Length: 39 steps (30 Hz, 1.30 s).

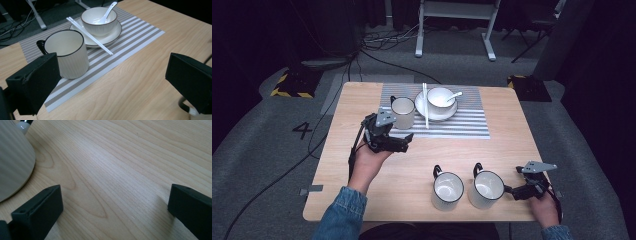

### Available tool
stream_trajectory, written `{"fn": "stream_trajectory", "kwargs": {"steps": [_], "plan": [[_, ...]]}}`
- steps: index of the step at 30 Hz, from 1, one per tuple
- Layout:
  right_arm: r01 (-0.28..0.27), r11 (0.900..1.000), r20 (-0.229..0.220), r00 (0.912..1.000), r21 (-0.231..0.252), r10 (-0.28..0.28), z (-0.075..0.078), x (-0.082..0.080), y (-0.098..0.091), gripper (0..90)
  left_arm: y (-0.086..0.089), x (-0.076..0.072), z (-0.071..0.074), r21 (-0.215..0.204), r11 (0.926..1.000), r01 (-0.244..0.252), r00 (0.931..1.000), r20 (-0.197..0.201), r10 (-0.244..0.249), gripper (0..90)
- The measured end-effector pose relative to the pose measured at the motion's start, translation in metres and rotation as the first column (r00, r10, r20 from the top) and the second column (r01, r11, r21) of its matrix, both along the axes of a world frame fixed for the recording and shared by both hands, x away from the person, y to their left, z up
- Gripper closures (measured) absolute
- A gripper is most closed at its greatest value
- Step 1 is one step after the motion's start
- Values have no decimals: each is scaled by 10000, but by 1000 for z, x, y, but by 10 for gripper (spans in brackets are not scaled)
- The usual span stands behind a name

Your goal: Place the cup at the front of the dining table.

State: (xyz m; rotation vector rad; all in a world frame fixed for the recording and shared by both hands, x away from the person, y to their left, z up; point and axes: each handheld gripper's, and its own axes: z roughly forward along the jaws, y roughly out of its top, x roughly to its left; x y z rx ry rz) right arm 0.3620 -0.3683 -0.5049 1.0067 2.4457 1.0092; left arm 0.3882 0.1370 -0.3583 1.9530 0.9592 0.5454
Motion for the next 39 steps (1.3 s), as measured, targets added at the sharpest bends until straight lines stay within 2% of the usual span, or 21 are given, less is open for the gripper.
{"fn": "stream_trajectory", "kwargs": {"steps": [3, 7, 17, 19, 23, 29, 36, 38, 39], "plan": [[2, 10000, 0, 10000, 1, -2, 0, 0, 0, 0, 6, -11, 0, -170, 9998, 71, 10000, 39, -71, 0], [3, 10000, -5, 10000, 6, -3, 0, 0, 0, 0, 17, -24, -1, -146, 9998, 144, 9998, -98, -145, 0], [12, 10000, -5, 10000, 14, -12, 0, 0, 0, 0, 34, -55, -15, -578, 9977, 353, 9991, -216, -366, 0], [3, 10000, -3, 10000, 4, -3, 0, 0, 0, 0, 38, -60, -18, -378, 9982, 471, 9987, -158, -477, 0], [2, 10000, -3, 10000, 5, -2, 0, 0, 0, 0, 43, -70, -26, -366, 9984, 427, 9989, -152, -432, 2], [3, 10000, -5, 10000, 7, -3, 0, 0, 0, 0, 51, -75, -43, 41, 9999, 145, 9960, -879, -141, 7], [2, 10000, -5, 10000, 5, -2, 0, 0, 0, 1, 59, -86, -60, 88, 9999, -53, 9952, -979, 61, 8], [0, 10000, -1, 10000, 4, 0, 0, 0, 0, 1, 60, -87, -66, 412, 9991, -95, 9950, -989, 135, 8], [1, 10000, -4, 10000, 5, -1, 0, 0, 0, 1, 60, -88, -69, 782, 9969, -46, 9948, -1014, 125, 7]]}}
